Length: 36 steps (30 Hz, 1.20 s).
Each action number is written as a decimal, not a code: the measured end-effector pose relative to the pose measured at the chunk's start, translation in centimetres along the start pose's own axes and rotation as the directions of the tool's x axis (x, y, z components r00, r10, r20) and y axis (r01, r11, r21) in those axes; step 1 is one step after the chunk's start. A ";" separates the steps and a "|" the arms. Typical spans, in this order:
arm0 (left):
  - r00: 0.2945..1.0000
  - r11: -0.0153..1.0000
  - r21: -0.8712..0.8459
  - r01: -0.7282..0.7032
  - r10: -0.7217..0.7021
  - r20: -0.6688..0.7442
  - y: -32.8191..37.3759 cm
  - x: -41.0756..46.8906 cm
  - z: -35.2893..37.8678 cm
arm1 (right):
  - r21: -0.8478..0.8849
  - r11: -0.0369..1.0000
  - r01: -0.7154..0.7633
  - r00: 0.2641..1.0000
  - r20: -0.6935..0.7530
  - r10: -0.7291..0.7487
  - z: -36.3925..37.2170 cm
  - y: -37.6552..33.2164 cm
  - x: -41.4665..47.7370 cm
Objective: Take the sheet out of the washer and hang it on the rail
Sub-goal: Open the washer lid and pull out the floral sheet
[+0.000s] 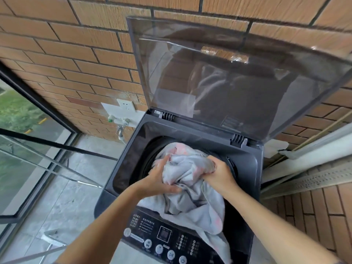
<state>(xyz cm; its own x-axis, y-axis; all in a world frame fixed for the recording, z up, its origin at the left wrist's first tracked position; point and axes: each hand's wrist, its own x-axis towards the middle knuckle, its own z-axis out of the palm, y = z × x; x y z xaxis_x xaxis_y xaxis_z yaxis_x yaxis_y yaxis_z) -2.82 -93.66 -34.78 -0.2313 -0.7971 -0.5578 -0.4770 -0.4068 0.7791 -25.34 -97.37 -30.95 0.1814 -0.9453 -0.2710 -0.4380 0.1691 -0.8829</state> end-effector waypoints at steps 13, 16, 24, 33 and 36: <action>0.897 0.824 0.443 -0.353 0.432 -0.089 10.7 -1.1 -1.1 | 0.175 0.967 0.186 0.970 0.122 -0.209 -3.7 -6.5 -1.1; 0.913 0.880 0.318 -0.354 0.399 -0.088 11.0 -1.4 -1.4 | 0.128 0.979 0.159 0.969 0.169 -0.180 -5.1 -6.8 -1.6; 0.946 0.659 0.680 -0.322 0.197 0.257 14.5 -3.1 -2.3 | -0.195 0.925 0.326 0.919 0.296 -0.261 -5.9 -9.8 -3.0; 0.888 0.750 0.596 -0.286 0.441 -0.129 10.9 -4.7 -1.0 | -0.212 0.968 0.133 0.931 0.362 -0.048 -6.5 -8.6 -5.0; 0.858 0.785 0.561 -0.263 0.456 -0.236 11.6 -6.6 -3.0 | -0.339 0.939 0.061 0.889 0.447 0.103 -6.9 -8.6 -5.2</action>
<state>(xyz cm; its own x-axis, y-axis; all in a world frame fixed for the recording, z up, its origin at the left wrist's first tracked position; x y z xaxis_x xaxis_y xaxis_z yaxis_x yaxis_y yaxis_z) -4.33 -94.48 -21.22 -0.2160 -0.9748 -0.0564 -0.7892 0.1403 0.5980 -28.65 -95.82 -19.31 0.5096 -0.6979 -0.5033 -0.6983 0.0062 -0.7158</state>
